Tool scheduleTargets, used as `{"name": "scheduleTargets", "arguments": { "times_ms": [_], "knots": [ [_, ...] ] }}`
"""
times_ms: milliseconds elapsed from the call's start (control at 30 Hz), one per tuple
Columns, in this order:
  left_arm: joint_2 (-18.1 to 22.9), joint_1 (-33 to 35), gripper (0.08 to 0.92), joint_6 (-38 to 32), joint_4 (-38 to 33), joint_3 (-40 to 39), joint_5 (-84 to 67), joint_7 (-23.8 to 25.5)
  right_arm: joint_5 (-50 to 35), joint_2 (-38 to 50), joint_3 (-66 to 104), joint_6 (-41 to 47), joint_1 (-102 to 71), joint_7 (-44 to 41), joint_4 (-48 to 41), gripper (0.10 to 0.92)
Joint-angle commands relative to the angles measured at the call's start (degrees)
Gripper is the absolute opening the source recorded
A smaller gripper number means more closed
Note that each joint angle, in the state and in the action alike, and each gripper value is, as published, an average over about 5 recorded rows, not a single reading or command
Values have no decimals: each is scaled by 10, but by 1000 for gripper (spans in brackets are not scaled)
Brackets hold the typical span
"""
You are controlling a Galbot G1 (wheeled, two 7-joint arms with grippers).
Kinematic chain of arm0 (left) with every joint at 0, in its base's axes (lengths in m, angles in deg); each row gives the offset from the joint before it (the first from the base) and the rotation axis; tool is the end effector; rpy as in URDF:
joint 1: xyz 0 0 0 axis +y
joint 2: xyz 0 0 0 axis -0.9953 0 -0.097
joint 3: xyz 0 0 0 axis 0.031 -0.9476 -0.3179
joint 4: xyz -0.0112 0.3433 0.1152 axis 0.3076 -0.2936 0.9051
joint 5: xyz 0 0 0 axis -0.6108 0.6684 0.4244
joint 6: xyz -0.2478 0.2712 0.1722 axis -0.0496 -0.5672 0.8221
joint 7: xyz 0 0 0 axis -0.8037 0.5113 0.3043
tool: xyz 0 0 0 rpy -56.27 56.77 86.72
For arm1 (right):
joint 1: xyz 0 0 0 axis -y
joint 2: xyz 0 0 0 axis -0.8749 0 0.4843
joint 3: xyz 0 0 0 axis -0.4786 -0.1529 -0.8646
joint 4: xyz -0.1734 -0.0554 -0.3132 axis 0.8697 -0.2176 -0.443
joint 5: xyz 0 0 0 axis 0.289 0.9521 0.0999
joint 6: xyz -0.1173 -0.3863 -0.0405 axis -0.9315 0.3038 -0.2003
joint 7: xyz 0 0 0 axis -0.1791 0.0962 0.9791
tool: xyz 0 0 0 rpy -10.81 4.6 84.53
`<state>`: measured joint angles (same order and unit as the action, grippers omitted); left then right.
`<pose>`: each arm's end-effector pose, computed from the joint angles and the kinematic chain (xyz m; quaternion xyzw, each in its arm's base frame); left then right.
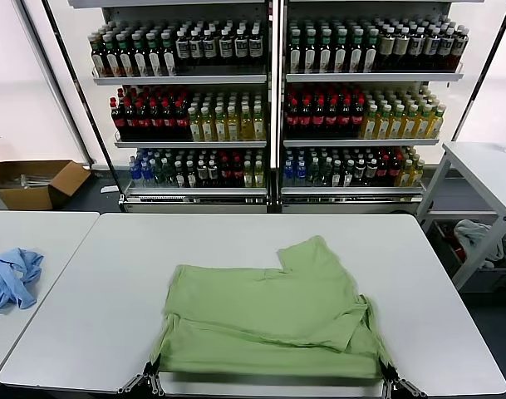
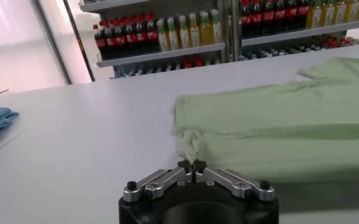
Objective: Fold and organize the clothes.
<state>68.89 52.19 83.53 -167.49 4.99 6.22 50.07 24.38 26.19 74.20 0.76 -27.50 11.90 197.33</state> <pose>0.1005 -0.0084 -0.3147 0.0036 -0.9693 -0.0852 0.2305 0.0929 -0.0472 -0.3158 0.0042 -0.9640 0.1387 0.2267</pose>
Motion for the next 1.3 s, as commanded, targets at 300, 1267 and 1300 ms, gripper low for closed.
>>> {"name": "scheduleTargets", "arguments": {
  "times_ms": [300,1267,1300],
  "knots": [
    [-3,32,350,-40,18,-17,102,-5,10,-7,-3,-12,-13,15,5,236],
    [3,-294,823,103,-16,46,-119,110,-193,39,47,111,415,-73,-71,823],
    [4,-311,823,104,3,45,-131,115,-201,36,29,117,448,-73,-91,823]
  ]
}}
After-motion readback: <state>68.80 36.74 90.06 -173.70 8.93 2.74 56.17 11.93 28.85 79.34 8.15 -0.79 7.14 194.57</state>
